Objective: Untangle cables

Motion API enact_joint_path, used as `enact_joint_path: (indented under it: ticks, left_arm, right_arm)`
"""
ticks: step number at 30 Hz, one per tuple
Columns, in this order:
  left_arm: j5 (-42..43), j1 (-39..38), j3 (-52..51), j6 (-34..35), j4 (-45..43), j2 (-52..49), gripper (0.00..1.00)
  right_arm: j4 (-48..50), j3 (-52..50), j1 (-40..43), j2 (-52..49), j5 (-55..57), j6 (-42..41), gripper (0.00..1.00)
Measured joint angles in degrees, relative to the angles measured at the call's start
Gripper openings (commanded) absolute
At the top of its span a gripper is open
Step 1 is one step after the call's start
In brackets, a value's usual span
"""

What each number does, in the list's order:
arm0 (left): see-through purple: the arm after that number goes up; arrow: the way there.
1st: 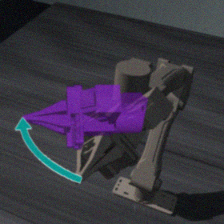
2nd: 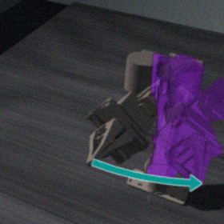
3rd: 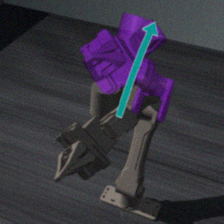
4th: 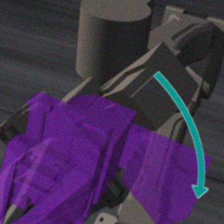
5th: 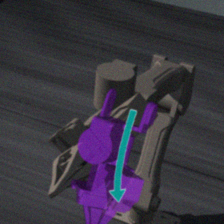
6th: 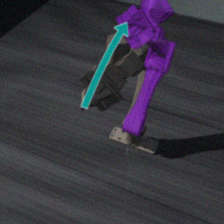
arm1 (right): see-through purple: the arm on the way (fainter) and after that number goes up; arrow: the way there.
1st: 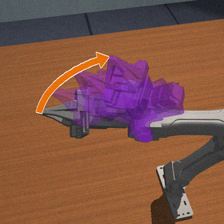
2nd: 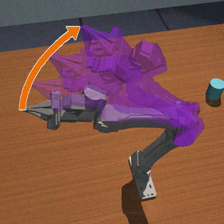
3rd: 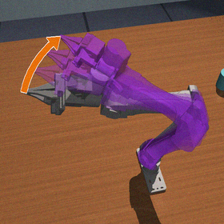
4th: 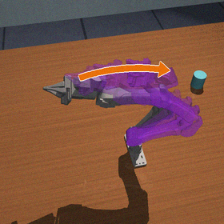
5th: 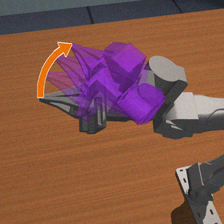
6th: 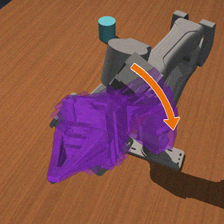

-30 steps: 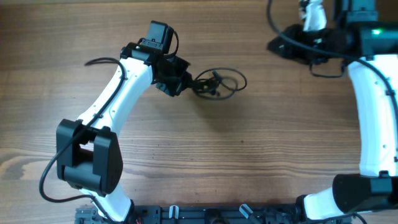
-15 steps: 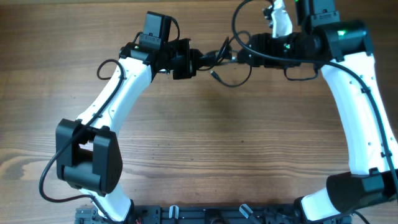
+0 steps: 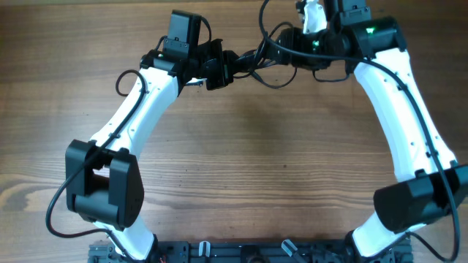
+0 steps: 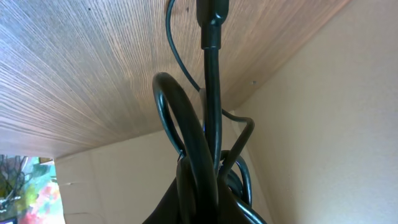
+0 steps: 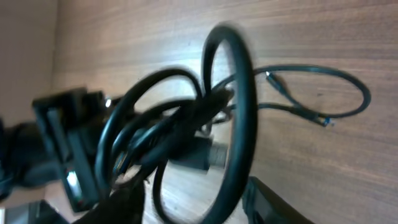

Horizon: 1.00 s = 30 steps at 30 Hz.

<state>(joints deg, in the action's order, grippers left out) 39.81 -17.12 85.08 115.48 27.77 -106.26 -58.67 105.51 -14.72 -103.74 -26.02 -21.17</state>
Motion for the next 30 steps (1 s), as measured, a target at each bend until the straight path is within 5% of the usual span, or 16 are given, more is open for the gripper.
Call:
enact_joint_path:
  ticks: [6,19,22,30]
  left_arm:
    - [-0.04,0.0,0.0,0.35,0.04,0.0,0.04]
    - [-0.98,0.37,-0.02,0.37,0.2,-0.02,0.04]
    - [-1.14,0.37,-0.02,0.37,0.24,-0.02,0.04]
    - [-1.9,0.37,-0.02,0.35,0.59,-0.02,0.04]
  right_arm:
    - [1.14,-0.04,-1.44,-3.04,1.09,-3.06,0.23]
    - [0.22,-0.04,-5.46,-5.46,3.23,-4.35,0.22]
    - [0.48,-0.04,-5.73,-5.86,3.69,-4.48,0.04]
    - [0.0,-0.04,-5.75,-6.03,3.91,-4.28,0.04]
